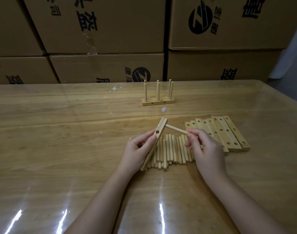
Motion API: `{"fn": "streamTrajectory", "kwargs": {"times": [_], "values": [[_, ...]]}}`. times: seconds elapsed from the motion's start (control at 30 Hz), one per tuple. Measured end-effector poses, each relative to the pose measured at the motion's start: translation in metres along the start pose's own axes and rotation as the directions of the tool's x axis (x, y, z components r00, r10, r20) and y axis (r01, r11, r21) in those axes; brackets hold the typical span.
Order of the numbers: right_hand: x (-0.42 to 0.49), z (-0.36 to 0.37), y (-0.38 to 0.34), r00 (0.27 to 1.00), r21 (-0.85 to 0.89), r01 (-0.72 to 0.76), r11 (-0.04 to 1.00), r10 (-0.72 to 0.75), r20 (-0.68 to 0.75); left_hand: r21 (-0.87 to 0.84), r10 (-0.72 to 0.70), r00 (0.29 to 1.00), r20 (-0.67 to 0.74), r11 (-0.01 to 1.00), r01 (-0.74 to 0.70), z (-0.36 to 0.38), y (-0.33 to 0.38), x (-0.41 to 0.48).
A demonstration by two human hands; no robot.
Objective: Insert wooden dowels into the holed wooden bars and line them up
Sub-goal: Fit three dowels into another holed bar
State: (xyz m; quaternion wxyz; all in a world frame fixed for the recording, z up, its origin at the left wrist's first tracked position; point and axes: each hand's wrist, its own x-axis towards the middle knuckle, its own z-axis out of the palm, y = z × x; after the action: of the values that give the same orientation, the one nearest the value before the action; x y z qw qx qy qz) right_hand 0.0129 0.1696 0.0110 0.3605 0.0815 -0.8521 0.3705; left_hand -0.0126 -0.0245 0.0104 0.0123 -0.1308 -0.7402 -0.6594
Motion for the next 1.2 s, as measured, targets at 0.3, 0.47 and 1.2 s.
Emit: {"fn": "streamTrajectory", "kwargs": {"times": [0.3, 0.47, 1.2], "values": [[0.001, -0.002, 0.006, 0.992, -0.042, -0.078, 0.996, 0.082, 0.094, 0.006, -0.006, 0.998, -0.059, 1.000, 0.006, 0.002, -0.002, 0.001], [0.001, 0.001, 0.010, 0.984, -0.045, -0.075, 0.996, 0.081, 0.157, 0.042, -0.023, 0.999, -0.032, 0.999, 0.024, 0.002, -0.003, 0.002], [0.000, 0.000, 0.007, 0.982, -0.063, -0.071, 0.995, 0.081, 0.169, 0.070, 0.002, 1.000, 0.020, 0.998, -0.004, 0.003, -0.004, 0.000]]}}
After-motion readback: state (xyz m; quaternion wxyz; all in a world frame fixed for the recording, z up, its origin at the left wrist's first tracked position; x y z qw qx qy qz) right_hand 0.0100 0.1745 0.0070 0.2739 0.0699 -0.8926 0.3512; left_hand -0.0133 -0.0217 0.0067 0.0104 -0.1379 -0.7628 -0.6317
